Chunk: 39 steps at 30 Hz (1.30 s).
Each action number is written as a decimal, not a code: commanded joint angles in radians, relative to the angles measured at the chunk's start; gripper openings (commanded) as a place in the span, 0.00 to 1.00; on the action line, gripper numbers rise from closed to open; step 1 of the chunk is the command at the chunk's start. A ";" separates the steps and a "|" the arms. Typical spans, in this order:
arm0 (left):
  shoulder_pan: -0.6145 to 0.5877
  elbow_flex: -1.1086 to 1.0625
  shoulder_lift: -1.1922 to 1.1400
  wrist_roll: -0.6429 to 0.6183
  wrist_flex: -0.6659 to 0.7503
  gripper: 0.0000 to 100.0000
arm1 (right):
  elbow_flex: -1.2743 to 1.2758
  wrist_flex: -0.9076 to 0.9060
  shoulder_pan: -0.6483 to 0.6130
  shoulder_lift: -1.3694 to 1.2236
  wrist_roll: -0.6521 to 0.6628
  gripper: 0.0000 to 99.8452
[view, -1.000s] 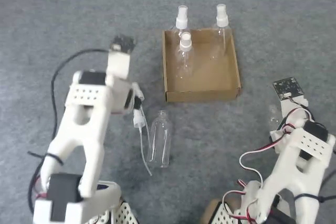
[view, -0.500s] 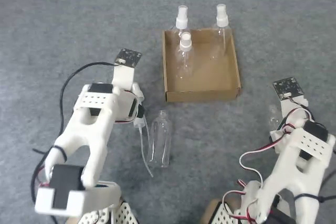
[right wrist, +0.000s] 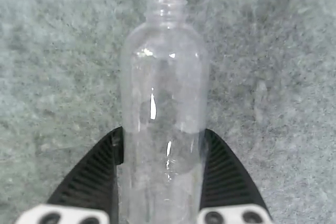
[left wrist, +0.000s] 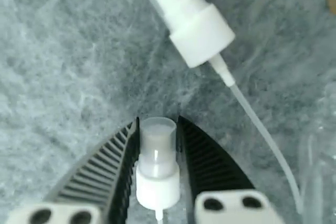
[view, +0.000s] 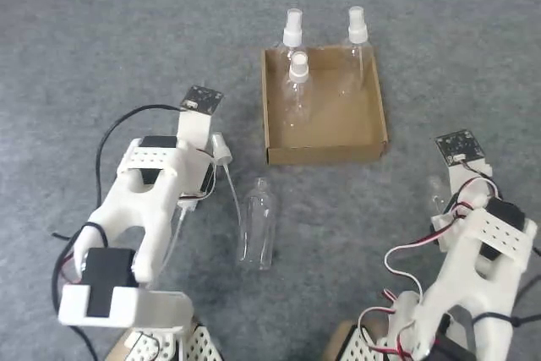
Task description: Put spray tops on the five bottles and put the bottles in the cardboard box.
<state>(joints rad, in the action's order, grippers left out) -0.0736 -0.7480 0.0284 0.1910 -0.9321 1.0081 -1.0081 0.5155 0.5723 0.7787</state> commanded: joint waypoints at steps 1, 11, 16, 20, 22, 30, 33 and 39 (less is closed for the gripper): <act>0.000 0.012 0.005 0.017 0.018 0.07 | -0.011 0.019 0.002 0.042 0.009 0.01; -0.009 0.076 0.103 0.008 -0.104 0.01 | -0.021 0.139 0.064 0.042 0.009 0.01; 0.002 0.101 0.339 -0.097 -0.189 0.01 | -0.094 0.163 0.082 0.042 0.003 0.01; 0.000 0.059 0.468 -0.126 -0.190 0.01 | -0.144 0.170 0.068 0.005 0.002 0.01; 0.000 0.031 0.493 -0.140 -0.189 0.01 | -0.178 0.171 0.068 -0.062 -0.002 0.01; 0.002 -0.114 0.503 -0.160 -0.058 0.01 | -0.419 0.162 0.071 -0.456 -0.063 0.01; 0.000 -0.137 0.503 -0.158 -0.048 0.01 | -0.462 0.159 0.076 -0.524 -0.063 0.03; 0.000 -0.145 0.499 -0.158 -0.046 0.01 | -0.476 0.127 0.065 -0.536 -0.057 0.22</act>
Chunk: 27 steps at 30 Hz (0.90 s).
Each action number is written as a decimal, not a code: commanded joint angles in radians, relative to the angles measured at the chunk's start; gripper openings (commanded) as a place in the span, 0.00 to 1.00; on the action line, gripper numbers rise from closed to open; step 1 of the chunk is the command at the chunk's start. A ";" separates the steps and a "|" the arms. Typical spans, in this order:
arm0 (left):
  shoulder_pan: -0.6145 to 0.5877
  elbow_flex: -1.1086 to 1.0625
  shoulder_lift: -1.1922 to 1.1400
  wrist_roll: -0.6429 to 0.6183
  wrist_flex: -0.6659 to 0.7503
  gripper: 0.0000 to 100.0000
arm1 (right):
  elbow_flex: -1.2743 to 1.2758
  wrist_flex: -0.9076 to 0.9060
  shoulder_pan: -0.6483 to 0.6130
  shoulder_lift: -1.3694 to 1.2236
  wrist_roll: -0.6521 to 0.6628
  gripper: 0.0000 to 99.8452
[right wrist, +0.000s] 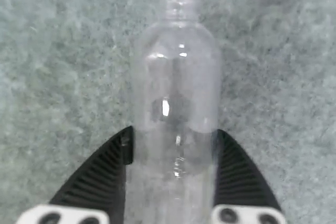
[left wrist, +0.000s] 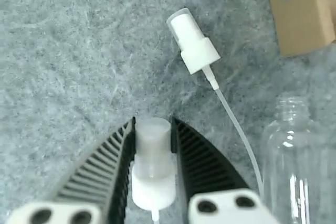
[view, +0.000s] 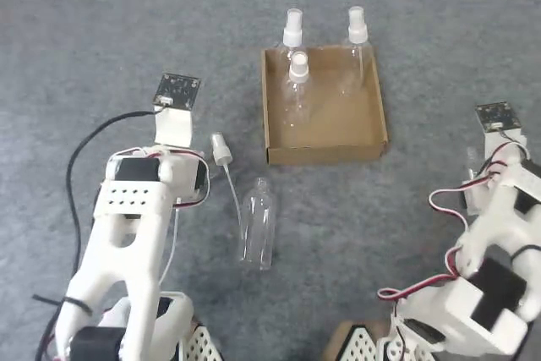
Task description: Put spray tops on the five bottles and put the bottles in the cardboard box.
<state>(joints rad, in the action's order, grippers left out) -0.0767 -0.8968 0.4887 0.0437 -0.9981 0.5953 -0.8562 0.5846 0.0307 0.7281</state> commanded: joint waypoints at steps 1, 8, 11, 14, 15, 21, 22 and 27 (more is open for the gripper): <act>0.003 0.004 0.038 -0.011 0.021 0.01 | -0.081 -0.036 -0.012 0.005 -0.006 0.25; 0.003 -0.022 0.041 -0.009 0.054 0.01 | -0.305 -0.189 -0.077 -0.024 -0.011 0.31; 0.003 -0.022 0.041 -0.009 0.054 0.01 | -0.430 -0.283 -0.108 -0.090 -0.008 0.31; 0.003 -0.024 0.041 -0.009 0.054 0.01 | -0.555 -0.366 -0.110 -0.188 0.005 0.31; 0.003 -0.024 0.040 -0.009 0.054 0.01 | -0.592 -0.392 -0.102 -0.225 0.020 0.31; 0.003 -0.024 0.037 -0.009 0.054 0.01 | -0.809 -0.455 -0.024 -0.432 0.051 0.31; 0.003 -0.024 0.037 -0.009 0.054 0.01 | -0.839 -0.460 -0.016 -0.464 0.052 0.31; 0.003 -0.024 0.037 -0.009 0.054 0.01 | -0.933 -0.463 -0.012 -0.585 0.052 0.31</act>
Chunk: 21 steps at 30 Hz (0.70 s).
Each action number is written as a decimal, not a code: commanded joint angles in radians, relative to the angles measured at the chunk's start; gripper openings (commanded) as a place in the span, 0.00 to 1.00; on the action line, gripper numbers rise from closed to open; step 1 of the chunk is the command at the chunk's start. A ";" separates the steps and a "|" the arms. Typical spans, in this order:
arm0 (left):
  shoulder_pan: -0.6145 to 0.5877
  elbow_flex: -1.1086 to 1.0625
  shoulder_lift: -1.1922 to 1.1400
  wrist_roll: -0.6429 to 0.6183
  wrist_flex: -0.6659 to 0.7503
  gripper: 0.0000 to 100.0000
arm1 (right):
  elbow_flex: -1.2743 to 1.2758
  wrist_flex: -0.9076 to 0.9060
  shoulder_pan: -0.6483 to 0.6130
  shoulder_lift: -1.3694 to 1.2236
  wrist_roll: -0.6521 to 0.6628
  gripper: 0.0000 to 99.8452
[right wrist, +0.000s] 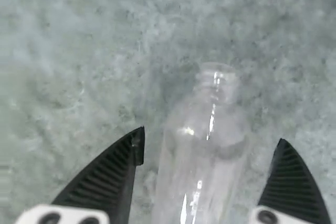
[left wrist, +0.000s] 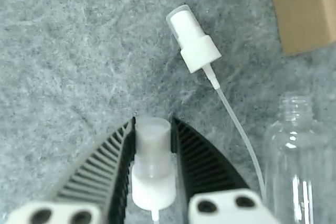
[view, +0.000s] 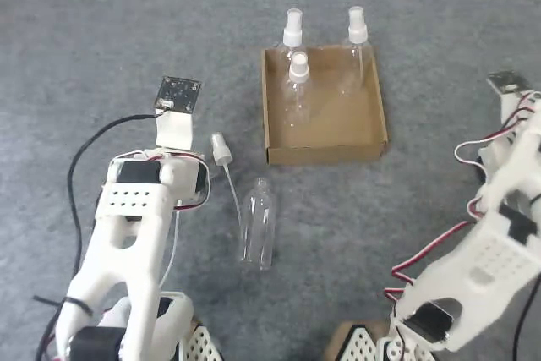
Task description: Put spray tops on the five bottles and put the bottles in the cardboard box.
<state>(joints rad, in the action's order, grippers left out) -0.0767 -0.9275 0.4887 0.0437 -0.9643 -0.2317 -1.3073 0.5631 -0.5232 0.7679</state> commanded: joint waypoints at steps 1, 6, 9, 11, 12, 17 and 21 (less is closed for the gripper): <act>0.003 0.007 0.037 -0.009 0.020 0.01 | -0.114 -0.010 0.010 -0.044 0.012 0.31; 0.003 0.004 0.037 -0.009 0.020 0.01 | -0.150 -0.008 0.004 -0.064 0.006 0.28; 0.003 -0.022 0.041 -0.009 0.043 0.01 | -0.178 -0.001 0.002 -0.073 0.011 0.13; 0.003 -0.036 0.043 -0.009 0.066 0.01 | -0.190 -0.002 0.002 -0.073 0.011 0.01; 0.003 -0.038 0.043 -0.009 0.069 0.01 | -0.198 -0.010 0.002 -0.068 0.011 0.00; 0.003 -0.039 0.043 -0.009 0.074 0.01 | -0.284 -0.107 0.002 -0.050 0.009 0.00; 0.003 -0.038 0.043 -0.009 0.077 0.01 | -0.408 -0.303 -0.028 0.015 -0.002 0.01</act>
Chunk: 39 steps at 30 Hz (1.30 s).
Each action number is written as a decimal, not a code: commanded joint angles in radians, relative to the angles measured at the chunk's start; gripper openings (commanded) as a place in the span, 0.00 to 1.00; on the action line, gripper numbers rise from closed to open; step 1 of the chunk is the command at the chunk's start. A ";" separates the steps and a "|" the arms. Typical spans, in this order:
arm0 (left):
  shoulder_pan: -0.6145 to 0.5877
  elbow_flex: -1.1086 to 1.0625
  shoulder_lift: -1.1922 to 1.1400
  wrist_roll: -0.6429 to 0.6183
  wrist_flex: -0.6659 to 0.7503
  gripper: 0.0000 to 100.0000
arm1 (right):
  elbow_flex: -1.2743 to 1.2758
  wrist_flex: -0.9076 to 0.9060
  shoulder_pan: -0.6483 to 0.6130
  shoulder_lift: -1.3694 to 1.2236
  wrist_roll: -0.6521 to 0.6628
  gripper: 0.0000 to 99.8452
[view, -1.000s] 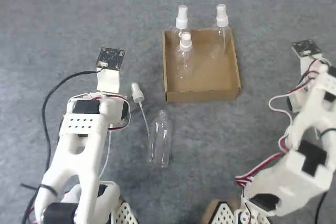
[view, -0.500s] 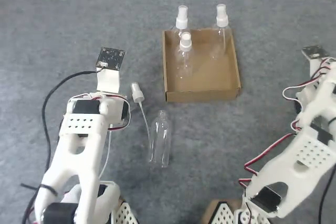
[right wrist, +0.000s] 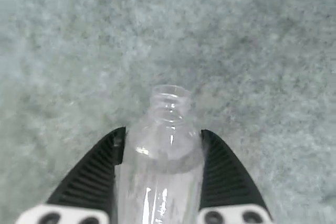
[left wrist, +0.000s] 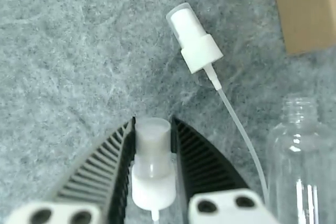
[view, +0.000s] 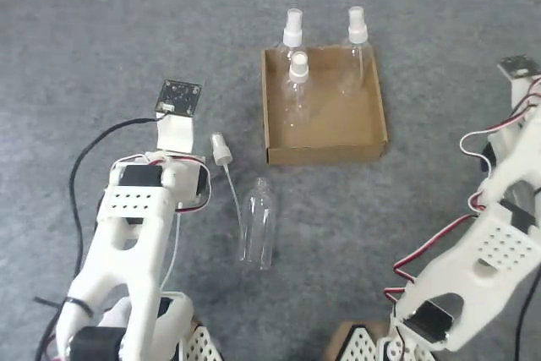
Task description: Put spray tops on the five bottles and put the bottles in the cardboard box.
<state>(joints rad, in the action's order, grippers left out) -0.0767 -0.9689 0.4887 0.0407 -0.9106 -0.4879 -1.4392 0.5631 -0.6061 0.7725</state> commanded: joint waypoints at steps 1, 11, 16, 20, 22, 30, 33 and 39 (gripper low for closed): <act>0.003 0.005 0.043 -0.008 0.023 0.01 | -0.181 -0.217 -0.044 0.127 -0.028 0.01; 0.000 0.166 0.109 -0.011 -0.063 0.01 | -0.127 -0.341 -0.348 0.636 -0.281 0.01; 0.000 0.321 0.278 -0.012 -0.163 0.01 | 0.126 -0.269 -0.579 0.923 -0.388 0.01; 0.000 0.475 0.428 -0.037 -0.255 0.01 | 0.450 -0.085 -0.789 1.190 -0.471 0.01; 0.002 0.555 0.486 -0.075 -0.290 0.01 | 0.655 0.051 -0.901 1.340 -0.486 0.01; 0.005 0.733 0.577 -0.241 -0.276 0.01 | 1.332 0.582 -1.251 1.718 -0.491 0.01; 0.005 0.731 0.571 -0.333 -0.203 0.01 | 1.467 0.720 -1.343 1.756 -0.491 0.01; 0.075 0.665 0.572 -0.448 -0.072 0.01 | 1.620 0.832 -1.434 1.801 -0.491 0.01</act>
<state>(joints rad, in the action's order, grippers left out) -0.0430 -0.2892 1.0610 -0.3613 -1.0610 1.0879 -0.6859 -0.8301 1.1400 0.2938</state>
